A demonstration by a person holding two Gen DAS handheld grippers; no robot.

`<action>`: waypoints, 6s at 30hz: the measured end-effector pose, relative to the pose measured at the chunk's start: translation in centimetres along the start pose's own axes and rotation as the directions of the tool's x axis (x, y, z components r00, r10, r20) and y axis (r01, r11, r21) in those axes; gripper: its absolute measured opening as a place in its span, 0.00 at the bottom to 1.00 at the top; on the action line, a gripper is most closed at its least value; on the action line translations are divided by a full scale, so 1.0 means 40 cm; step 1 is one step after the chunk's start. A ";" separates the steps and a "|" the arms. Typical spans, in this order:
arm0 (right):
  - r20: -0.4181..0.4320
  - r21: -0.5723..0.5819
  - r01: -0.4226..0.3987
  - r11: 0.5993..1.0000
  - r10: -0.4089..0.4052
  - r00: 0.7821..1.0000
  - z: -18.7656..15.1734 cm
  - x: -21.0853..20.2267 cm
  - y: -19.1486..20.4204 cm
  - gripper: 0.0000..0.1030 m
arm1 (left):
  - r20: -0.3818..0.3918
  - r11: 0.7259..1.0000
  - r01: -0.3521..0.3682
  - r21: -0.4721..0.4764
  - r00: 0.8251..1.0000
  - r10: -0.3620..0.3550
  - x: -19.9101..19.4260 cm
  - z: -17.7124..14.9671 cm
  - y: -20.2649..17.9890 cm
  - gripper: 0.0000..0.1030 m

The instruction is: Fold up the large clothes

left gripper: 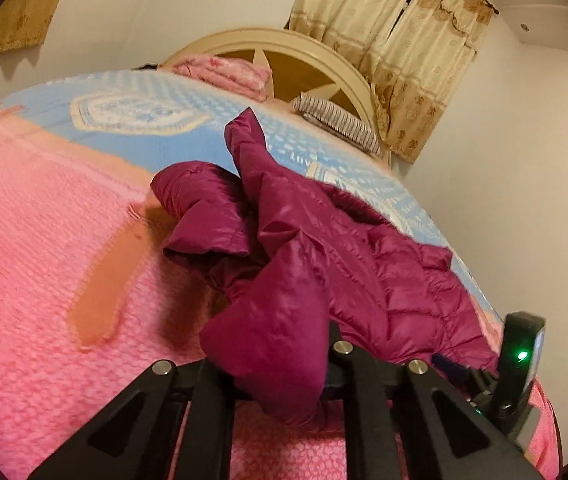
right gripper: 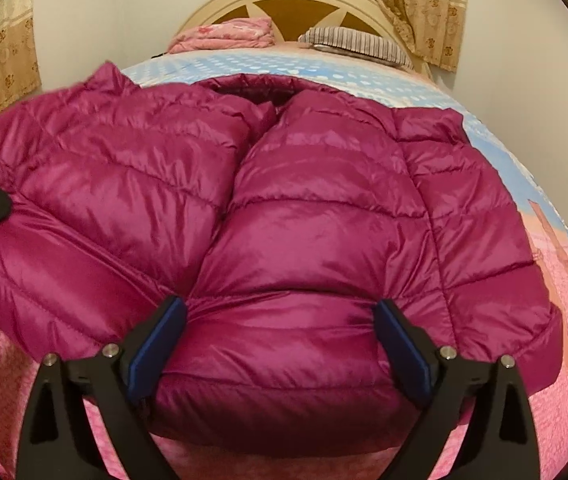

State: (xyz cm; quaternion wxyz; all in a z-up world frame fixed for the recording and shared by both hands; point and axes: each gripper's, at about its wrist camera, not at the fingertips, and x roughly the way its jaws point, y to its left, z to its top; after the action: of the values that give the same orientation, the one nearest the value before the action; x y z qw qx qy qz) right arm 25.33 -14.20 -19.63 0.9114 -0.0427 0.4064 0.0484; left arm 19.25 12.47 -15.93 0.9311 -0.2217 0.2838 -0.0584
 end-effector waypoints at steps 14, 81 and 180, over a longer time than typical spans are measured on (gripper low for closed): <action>0.176 0.038 -0.128 0.991 0.119 0.977 0.029 -0.181 -0.089 0.94 | 0.120 0.913 0.007 0.408 0.991 -0.061 -0.080 0.138 -0.264 0.10; 0.016 0.307 -0.063 0.950 0.061 0.998 0.175 0.124 -0.391 0.67 | -0.200 0.925 -0.109 0.363 0.961 0.192 0.519 0.025 -0.348 0.98; -0.015 0.409 -0.173 0.896 0.197 0.980 0.089 0.103 -0.478 0.90 | -0.300 0.978 -0.061 0.199 0.946 0.120 0.420 -0.011 -0.246 0.99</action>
State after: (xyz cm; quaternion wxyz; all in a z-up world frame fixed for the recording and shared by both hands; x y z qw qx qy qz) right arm 33.06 -32.53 -19.59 0.8799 0.1850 0.4350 0.0481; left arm 33.16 -0.46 -20.30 0.8932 -0.1079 0.4298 -0.0758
